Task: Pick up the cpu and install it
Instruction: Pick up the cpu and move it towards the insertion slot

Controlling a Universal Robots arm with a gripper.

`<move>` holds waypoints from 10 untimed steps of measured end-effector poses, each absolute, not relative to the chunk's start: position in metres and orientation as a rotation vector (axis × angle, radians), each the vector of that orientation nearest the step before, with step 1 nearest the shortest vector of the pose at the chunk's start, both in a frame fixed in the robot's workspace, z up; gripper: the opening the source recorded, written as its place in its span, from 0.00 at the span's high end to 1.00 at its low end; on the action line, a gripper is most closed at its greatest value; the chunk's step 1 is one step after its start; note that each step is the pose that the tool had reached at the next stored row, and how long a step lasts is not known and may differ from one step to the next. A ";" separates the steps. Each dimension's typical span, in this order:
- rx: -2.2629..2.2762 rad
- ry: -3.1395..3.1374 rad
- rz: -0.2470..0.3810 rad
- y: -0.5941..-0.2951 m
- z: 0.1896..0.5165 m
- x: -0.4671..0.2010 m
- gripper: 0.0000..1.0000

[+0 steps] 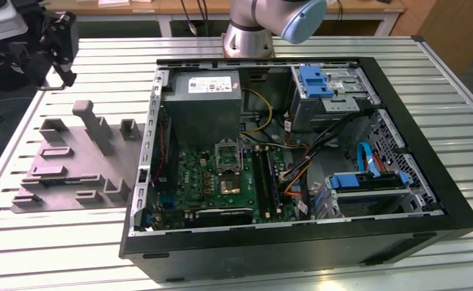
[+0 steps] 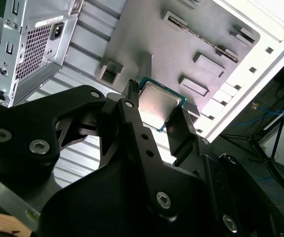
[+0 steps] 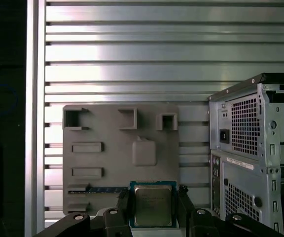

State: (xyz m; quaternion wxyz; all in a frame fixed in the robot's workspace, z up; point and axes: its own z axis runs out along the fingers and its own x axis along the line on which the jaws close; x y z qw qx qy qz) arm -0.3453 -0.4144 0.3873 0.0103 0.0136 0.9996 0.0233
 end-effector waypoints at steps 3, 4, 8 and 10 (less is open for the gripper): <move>0.042 3.120 0.073 -0.414 0.387 -0.343 0.53; 0.043 3.120 0.073 -0.414 0.387 -0.342 0.53; 0.043 3.120 0.073 -0.415 0.387 -0.339 0.53; 0.043 3.120 0.073 -0.415 0.387 -0.338 0.53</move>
